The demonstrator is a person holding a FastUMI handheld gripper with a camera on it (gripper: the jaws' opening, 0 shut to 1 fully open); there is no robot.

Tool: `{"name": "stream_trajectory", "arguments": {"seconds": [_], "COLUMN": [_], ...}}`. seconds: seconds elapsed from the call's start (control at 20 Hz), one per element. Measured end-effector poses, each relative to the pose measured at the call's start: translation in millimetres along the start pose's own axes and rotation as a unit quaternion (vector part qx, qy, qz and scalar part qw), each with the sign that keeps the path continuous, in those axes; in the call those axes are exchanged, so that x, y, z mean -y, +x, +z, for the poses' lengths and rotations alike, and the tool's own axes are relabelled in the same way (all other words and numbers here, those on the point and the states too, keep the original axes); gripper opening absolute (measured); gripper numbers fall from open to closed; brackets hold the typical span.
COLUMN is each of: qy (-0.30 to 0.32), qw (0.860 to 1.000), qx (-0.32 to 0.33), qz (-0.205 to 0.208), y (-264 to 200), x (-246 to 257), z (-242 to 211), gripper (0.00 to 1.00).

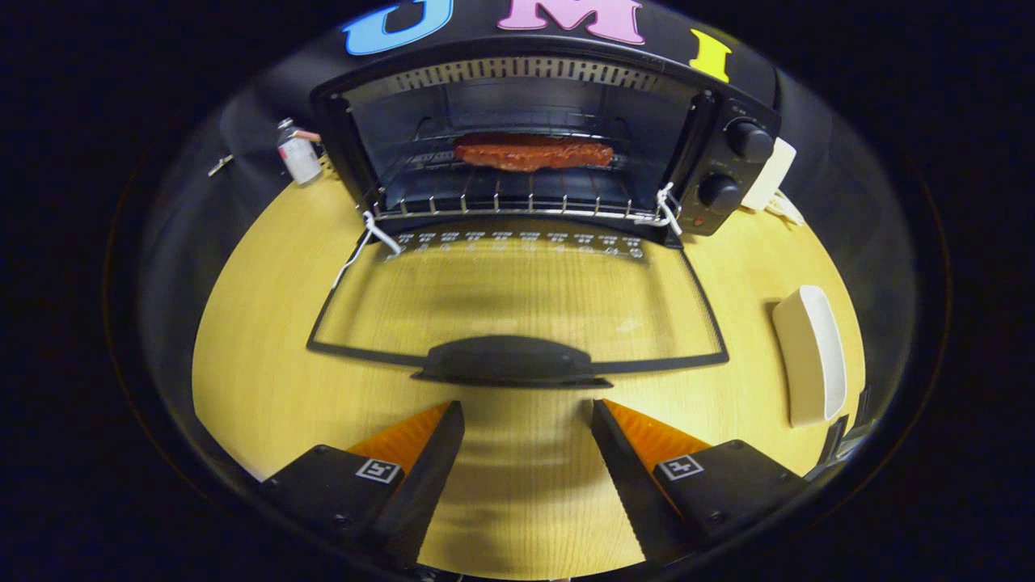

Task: Open the toaster oven, put the food inside, and close the toaster oven door.

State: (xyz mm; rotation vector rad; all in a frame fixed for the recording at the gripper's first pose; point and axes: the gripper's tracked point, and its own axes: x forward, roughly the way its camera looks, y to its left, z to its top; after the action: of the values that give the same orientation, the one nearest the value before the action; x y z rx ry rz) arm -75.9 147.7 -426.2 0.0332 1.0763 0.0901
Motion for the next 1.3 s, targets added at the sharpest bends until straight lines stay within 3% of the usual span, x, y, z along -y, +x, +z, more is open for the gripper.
{"name": "stream_trajectory", "arguments": {"seconds": [0.45, 0.85, 1.3], "qy": [-0.020, -0.050, -0.036], "qw": [0.998, 0.988, 0.974], "qx": [0.060, 0.146, 0.225], "qz": [0.005, 0.017, 0.008], "y": [-26, -71, -97], "x": [3, 5, 13], "z": [20, 50, 126], "gripper": [1.00, 1.00, 0.99]}}
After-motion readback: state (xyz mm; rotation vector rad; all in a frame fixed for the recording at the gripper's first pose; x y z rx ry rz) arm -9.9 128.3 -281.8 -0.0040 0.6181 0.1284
